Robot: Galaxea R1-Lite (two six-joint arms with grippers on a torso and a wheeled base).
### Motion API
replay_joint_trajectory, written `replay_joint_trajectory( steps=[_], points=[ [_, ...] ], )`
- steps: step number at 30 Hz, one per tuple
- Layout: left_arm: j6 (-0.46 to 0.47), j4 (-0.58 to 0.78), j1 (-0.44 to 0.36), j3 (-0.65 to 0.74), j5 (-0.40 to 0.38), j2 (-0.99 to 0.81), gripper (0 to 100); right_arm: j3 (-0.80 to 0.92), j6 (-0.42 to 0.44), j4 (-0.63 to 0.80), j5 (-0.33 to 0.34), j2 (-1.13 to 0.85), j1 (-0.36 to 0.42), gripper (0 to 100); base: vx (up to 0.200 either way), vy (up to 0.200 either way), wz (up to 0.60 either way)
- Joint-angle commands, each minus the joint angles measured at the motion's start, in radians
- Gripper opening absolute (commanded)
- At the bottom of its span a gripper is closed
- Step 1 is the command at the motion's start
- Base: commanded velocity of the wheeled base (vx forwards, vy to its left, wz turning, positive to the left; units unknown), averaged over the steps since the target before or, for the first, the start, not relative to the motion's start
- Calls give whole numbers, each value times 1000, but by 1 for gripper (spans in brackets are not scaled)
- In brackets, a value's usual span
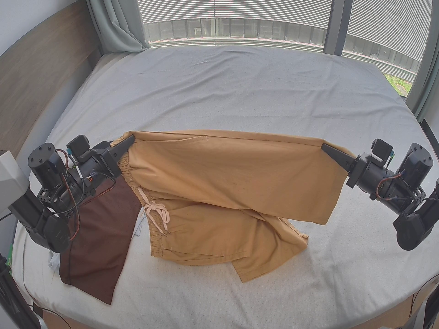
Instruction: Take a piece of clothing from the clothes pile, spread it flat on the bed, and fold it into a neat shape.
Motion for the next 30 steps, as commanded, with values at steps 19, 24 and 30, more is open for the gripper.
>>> replay_joint_trajectory(
  steps=[19,24,30],
  points=[
    [-6,1,33,-15,6,19,0,-10,-1,-1,2,7,-40,0,0,0,0],
    [-6,1,34,-15,5,19,0,-10,-1,-1,2,8,-39,0,0,0,0],
    [-3,1,31,-13,3,26,0,-10,-1,-1,1,10,-32,0,0,0,0]
  ],
)
